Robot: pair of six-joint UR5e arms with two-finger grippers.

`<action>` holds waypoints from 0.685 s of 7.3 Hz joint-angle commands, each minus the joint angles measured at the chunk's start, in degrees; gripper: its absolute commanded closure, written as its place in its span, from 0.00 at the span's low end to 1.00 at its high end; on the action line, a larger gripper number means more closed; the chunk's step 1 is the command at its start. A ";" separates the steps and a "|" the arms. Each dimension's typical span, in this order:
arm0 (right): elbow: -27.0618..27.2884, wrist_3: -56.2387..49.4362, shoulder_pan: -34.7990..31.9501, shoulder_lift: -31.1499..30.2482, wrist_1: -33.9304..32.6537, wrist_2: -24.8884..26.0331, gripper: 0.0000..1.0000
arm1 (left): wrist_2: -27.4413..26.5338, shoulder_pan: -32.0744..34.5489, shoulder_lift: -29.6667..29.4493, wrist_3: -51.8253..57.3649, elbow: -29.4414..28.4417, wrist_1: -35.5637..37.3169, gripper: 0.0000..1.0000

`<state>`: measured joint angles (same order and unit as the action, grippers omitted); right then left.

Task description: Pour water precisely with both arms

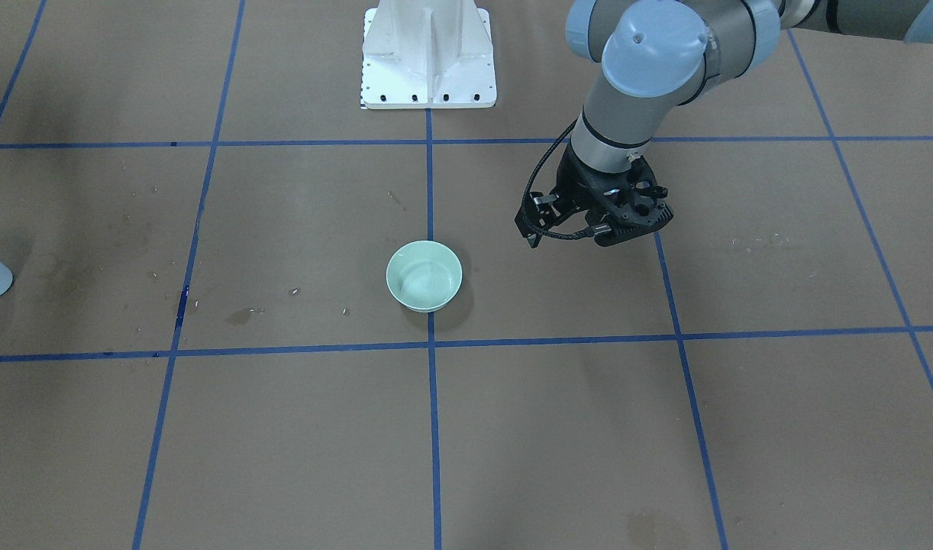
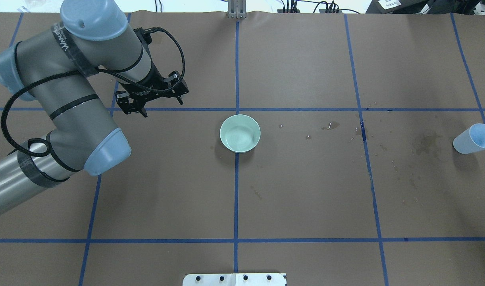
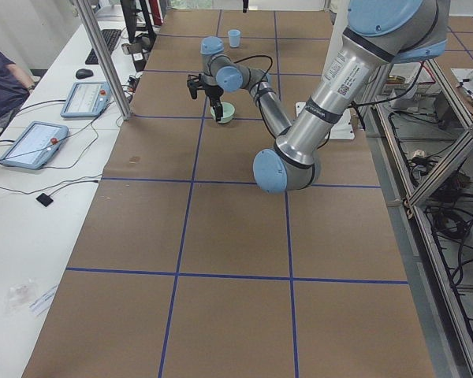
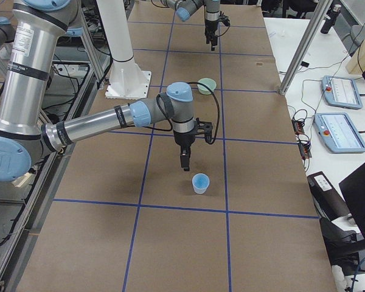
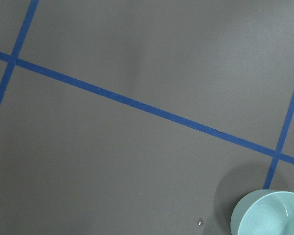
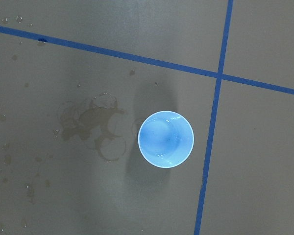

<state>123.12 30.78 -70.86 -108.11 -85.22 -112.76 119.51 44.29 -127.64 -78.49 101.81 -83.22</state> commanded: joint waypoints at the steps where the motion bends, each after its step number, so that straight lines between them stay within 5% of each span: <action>1: -6.53 10.40 1.25 -7.54 21.50 6.23 0.02 | -1.11 -0.08 0.37 -0.08 0.32 0.08 0.00; 5: -5.36 29.71 12.46 -8.43 26.60 18.59 0.01 | -1.12 -0.08 0.73 -0.17 0.50 0.08 0.00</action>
<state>116.70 53.83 -62.71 -116.46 -59.19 -98.48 118.40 44.21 -126.94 -78.65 102.32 -83.15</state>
